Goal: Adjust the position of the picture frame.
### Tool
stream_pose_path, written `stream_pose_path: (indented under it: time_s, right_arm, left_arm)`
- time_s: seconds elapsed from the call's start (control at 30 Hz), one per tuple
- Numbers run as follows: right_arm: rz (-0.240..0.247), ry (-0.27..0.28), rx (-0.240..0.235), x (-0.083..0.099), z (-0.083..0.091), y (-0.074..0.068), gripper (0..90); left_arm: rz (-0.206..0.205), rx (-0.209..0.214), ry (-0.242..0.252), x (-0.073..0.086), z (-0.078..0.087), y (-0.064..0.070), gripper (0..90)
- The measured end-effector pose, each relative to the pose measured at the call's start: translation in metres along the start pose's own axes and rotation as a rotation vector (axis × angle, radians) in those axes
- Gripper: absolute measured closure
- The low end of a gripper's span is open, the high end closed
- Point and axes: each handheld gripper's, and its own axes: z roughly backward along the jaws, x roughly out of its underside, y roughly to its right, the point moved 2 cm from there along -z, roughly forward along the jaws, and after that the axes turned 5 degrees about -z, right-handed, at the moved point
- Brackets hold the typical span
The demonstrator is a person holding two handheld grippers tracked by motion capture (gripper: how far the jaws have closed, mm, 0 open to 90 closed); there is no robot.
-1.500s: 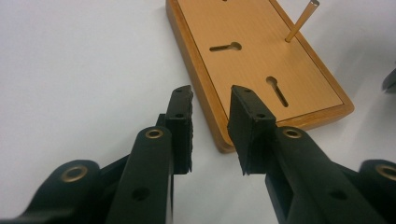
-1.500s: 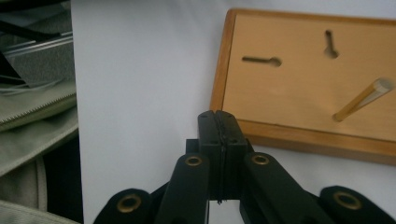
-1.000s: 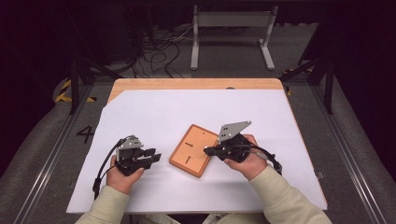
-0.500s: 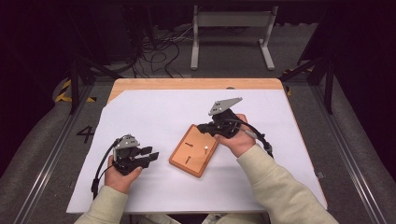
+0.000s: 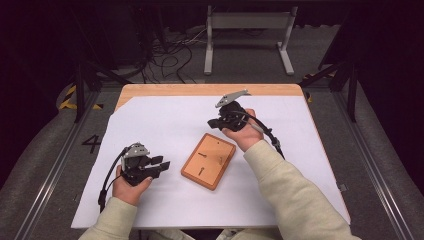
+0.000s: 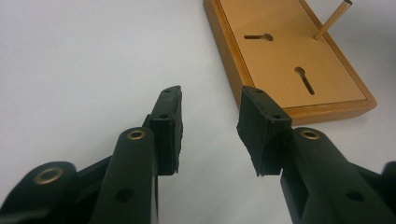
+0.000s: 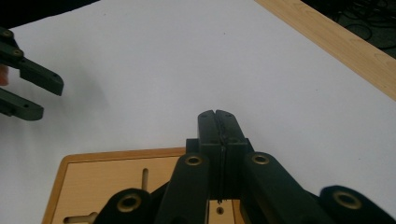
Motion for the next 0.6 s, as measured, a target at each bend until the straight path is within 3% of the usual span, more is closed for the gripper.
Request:
stream_pose_path:
  time_s: [0.23,0.6]
  right_arm:
    - [-0.011,-0.051,0.006,0.0,-0.022,0.015,90.0]
    - [-0.005,-0.113,-0.004,0.012,-0.061,0.019,90.0]
  left_arm:
    - [-0.003,0.002,-0.008,0.0,-0.001,0.001,59.8]
    - [-0.003,-0.006,-0.026,0.006,0.002,0.004,60.1]
